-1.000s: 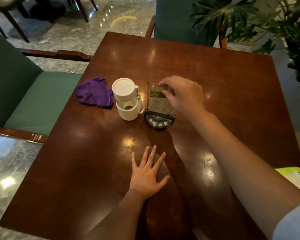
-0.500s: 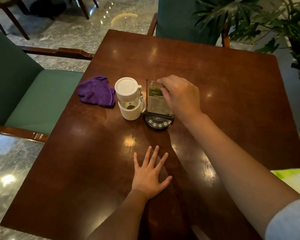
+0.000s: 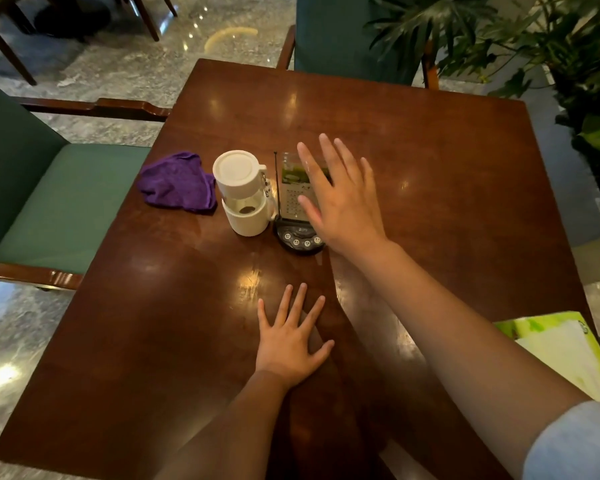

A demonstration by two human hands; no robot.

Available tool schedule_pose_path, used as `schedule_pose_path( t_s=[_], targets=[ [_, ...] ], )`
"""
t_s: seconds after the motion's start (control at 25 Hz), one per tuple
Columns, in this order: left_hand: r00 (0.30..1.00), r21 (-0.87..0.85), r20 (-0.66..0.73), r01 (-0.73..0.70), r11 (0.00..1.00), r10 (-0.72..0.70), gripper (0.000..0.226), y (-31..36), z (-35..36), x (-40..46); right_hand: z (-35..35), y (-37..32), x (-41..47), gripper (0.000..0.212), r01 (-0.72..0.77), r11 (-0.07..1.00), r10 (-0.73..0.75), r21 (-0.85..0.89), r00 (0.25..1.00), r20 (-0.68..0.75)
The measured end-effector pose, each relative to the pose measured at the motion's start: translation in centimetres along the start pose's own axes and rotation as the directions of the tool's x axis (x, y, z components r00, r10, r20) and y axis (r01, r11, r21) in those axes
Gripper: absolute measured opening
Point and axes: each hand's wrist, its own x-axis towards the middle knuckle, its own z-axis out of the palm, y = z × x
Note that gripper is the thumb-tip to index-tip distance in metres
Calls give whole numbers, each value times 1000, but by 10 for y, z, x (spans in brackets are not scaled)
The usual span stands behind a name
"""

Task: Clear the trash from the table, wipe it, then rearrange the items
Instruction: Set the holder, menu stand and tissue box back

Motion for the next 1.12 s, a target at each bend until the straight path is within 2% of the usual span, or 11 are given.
schedule_pose_path(
  t_s=[0.16,0.28,0.44,0.6,0.64,0.68,0.76,0.88,0.96,1.0,1.12],
  targets=[
    [1000,13,12,-3,1000,3,74,-1,0,2,-15,17,-52,67,-148,987,152,54,985,-82],
    [1000,17,10,-14,1000,14,75,-1,1,3,-18,55,-131,74,-362,931,364,-47,929,57],
    [1000,13,4,-20,1000,20,74,-2,4,2,-33,111,-230,97,-624,746,661,-233,736,143],
    [1000,13,7,-13,1000,13,75,-2,5,1,-46,148,-278,122,-772,504,863,-387,428,268],
    [1000,12,1,-15,1000,15,74,-1,5,1,-46,151,-282,124,-788,479,874,-388,385,297],
    [1000,16,-6,-15,1000,15,74,-1,5,1,-44,152,-284,124,-795,478,872,-372,379,309],
    [1000,22,-16,-13,1000,13,74,-1,5,0,-41,149,-279,120,-783,524,845,-335,431,316],
    [1000,4,-16,-15,1000,15,74,1,4,0,-37,136,-270,112,-677,656,755,-334,575,317],
    [1000,-5,-9,-15,1000,15,74,2,3,-1,-35,126,-267,115,-571,740,669,-354,679,303],
    [1000,-3,-6,-16,1000,16,73,2,2,-1,-34,124,-267,120,-545,763,642,-346,701,311],
    [1000,3,-1,-14,1000,14,73,2,1,-1,-36,128,-270,128,-622,750,655,-226,651,383]
  ],
)
